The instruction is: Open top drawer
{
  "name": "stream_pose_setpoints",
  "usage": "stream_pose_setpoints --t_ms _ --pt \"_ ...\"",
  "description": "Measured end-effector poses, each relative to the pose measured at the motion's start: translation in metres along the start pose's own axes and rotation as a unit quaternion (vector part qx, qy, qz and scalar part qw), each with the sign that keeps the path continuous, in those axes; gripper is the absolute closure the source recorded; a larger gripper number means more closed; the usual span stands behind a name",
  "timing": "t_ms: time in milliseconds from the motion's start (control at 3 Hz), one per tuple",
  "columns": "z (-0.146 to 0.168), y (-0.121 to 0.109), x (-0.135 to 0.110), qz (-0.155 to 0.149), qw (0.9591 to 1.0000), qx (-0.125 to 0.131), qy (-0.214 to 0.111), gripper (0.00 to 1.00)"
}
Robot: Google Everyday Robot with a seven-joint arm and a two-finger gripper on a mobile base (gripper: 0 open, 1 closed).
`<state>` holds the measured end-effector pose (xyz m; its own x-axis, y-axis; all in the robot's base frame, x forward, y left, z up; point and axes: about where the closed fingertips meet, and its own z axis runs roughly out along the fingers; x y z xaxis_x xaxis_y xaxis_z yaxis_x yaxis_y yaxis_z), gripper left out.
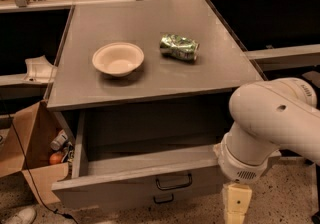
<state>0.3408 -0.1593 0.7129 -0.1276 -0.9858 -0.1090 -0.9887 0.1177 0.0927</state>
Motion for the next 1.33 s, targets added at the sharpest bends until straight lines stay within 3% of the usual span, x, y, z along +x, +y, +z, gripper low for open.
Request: stream_pose_setpoints --t_ms 667,1000,1333 --pt "0.025 -0.001 -0.008 -0.013 0.9998 -0.011 0.012 0.00" --pt "0.041 0.002 -0.002 -0.016 0.9993 -0.030 0.018 0.00" --pt "0.047 0.019 0.010 -0.033 0.9977 -0.049 0.034 0.00"
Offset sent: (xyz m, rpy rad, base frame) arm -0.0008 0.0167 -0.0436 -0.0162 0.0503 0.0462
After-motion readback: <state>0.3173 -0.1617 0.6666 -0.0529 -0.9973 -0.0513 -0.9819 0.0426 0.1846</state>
